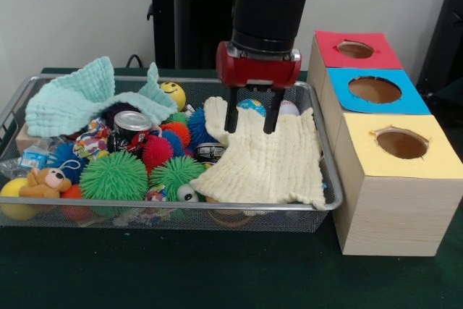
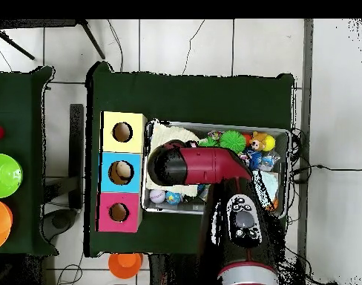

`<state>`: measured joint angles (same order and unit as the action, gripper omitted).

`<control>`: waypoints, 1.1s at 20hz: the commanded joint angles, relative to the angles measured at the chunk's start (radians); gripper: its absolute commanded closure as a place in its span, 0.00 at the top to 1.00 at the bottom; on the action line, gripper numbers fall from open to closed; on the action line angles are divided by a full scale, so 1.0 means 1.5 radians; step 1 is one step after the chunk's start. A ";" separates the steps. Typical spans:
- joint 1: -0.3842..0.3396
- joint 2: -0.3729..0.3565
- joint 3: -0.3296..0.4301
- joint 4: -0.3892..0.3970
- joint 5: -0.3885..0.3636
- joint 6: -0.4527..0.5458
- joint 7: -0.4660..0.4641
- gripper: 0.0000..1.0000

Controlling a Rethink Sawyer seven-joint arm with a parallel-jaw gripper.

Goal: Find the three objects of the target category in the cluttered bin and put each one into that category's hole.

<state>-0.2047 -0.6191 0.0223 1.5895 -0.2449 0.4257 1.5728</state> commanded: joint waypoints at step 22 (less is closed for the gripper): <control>0.029 0.158 -0.002 -0.111 -0.057 0.117 -0.011 1.00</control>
<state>-0.1650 -0.4654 0.0168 1.4756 -0.2609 0.4756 1.5728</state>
